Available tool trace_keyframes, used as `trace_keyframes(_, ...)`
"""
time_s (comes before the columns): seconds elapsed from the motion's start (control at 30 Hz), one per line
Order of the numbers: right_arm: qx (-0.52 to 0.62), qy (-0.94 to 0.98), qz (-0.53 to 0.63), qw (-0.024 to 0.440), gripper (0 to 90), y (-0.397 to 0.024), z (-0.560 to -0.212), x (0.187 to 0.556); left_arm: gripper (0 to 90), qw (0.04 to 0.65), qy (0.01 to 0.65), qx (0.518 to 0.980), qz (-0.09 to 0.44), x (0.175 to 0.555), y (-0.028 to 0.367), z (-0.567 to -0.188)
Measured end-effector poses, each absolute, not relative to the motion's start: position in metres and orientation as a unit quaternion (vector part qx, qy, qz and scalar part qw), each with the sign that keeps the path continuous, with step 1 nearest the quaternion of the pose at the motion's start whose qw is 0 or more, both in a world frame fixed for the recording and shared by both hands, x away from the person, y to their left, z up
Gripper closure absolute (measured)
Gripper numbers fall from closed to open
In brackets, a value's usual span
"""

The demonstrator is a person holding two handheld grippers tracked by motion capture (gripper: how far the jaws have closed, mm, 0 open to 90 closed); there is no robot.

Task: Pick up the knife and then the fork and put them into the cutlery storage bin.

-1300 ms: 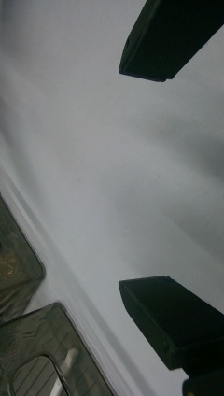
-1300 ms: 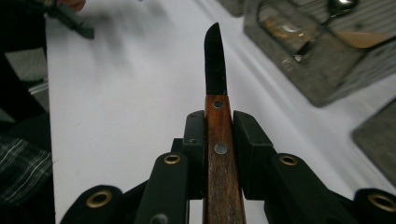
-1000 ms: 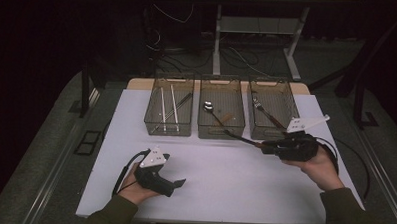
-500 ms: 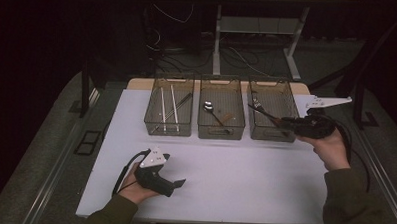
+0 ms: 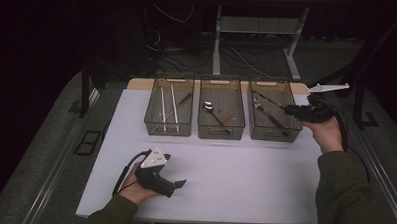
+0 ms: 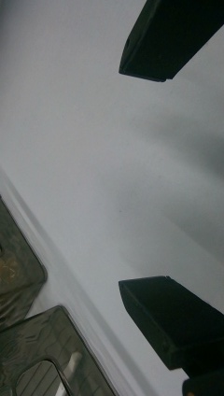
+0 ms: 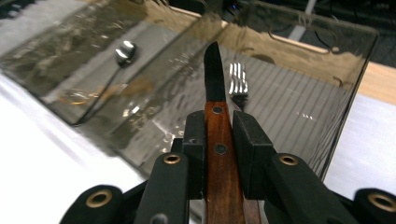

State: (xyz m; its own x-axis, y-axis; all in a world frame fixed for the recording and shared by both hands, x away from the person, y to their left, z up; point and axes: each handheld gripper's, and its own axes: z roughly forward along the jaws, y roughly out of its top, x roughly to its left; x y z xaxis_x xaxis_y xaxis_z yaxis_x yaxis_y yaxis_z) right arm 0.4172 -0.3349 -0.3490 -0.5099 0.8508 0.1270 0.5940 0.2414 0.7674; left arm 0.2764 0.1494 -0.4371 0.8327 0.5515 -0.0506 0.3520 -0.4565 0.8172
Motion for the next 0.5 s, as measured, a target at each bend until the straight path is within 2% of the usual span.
trace_keyframes(0.5,0.504,0.774,0.356,0.14,75.9,-0.322,-0.385,0.451,0.0,0.451,0.267,0.845,0.11,0.277,0.15,-0.437)
